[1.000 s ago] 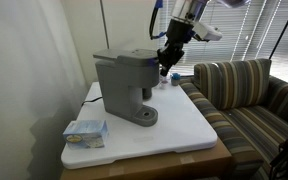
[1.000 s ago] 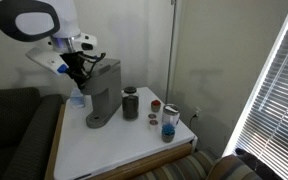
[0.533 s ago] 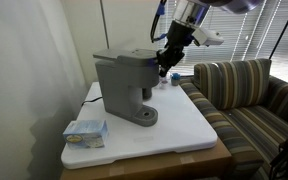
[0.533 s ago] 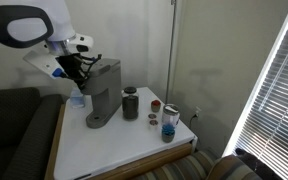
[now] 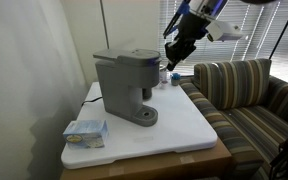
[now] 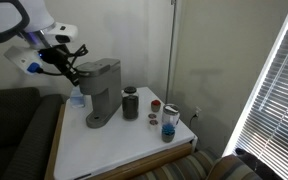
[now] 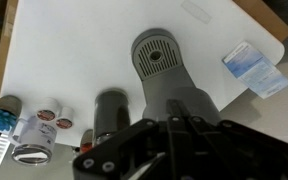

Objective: Open the coffee maker

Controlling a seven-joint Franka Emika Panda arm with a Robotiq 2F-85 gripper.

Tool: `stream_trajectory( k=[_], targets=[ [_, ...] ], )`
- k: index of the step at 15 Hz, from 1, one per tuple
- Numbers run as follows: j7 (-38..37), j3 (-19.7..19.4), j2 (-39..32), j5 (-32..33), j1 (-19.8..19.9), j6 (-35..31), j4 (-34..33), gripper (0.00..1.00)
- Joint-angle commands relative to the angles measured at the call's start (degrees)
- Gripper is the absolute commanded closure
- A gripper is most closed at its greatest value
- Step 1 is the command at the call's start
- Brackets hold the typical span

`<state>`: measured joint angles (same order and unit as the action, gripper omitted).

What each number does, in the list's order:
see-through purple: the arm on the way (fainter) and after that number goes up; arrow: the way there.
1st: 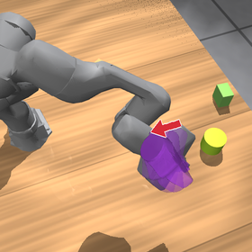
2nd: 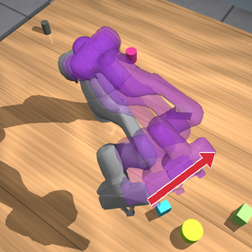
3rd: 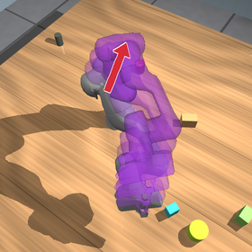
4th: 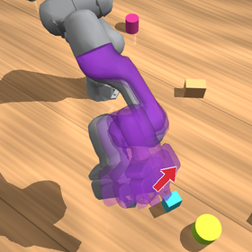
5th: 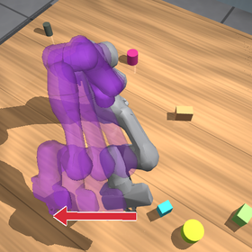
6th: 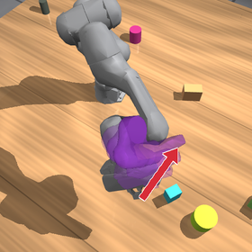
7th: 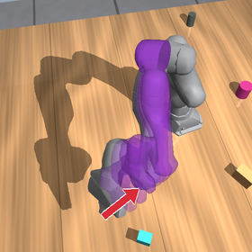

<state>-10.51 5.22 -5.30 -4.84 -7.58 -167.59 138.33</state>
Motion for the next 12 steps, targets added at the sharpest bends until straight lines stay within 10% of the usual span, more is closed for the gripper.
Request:
stream_trajectory(
  k=[1,12],
  targets=[
    [-6.9,-2.0,4.8,7.5,-0.9,-3.7,4.9,1.0],
    [11.8,1.2,-0.4,-9.9,0.5,1.9,-2.8,1.0]
  ],
)
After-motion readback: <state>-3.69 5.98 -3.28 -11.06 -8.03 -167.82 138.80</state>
